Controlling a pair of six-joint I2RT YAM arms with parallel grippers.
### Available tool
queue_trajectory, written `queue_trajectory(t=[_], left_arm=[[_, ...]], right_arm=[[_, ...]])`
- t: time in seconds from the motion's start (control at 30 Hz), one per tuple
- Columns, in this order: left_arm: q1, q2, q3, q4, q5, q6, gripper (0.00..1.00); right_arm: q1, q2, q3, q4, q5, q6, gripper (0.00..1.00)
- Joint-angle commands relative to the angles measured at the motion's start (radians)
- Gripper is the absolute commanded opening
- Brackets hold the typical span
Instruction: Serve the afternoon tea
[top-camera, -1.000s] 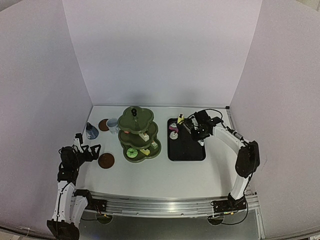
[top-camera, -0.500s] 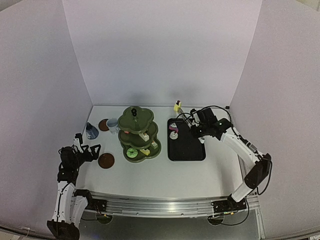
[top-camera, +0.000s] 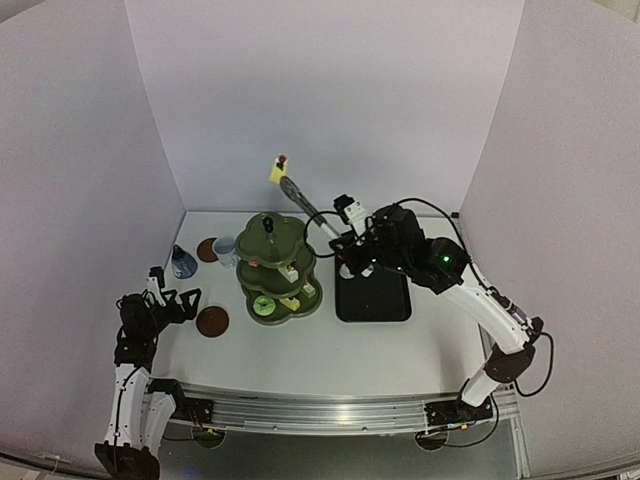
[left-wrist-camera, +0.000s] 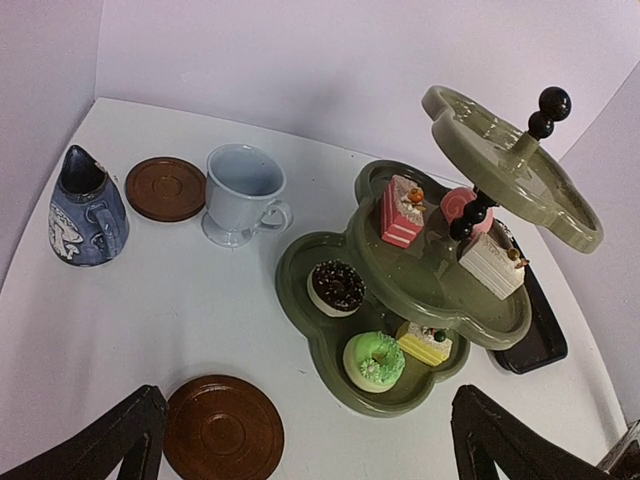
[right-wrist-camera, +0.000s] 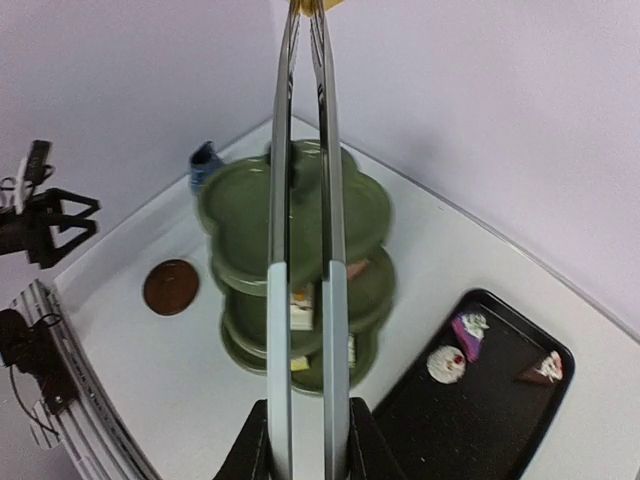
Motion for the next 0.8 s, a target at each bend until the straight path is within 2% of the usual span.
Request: queue_trajectory(t=[0.0, 0.27, 0.43, 0.77], left_arm=[[0.004, -0.012, 0.008, 0.013, -0.008, 0.004, 1.0], [0.004, -0.012, 0.006, 0.013, -0.025, 0.006, 1.0], [0.004, -0.008, 0.004, 0.015, -0.026, 0.005, 1.0], [0.005, 0.002, 0.002, 0.019, -0.021, 0.009, 1.0]], right_arm=[[0.112, 0.106, 0.098, 0.034, -0.12, -0.09, 0.0], [0.222, 0.192, 0.113, -0.029, -0.226, -0.119, 0.0], [0.242, 0.218, 0.082, -0.086, -0.27, -0.079, 0.0], [0.232, 0.209, -0.059, -0.138, -0.165, -0.014, 0.0]])
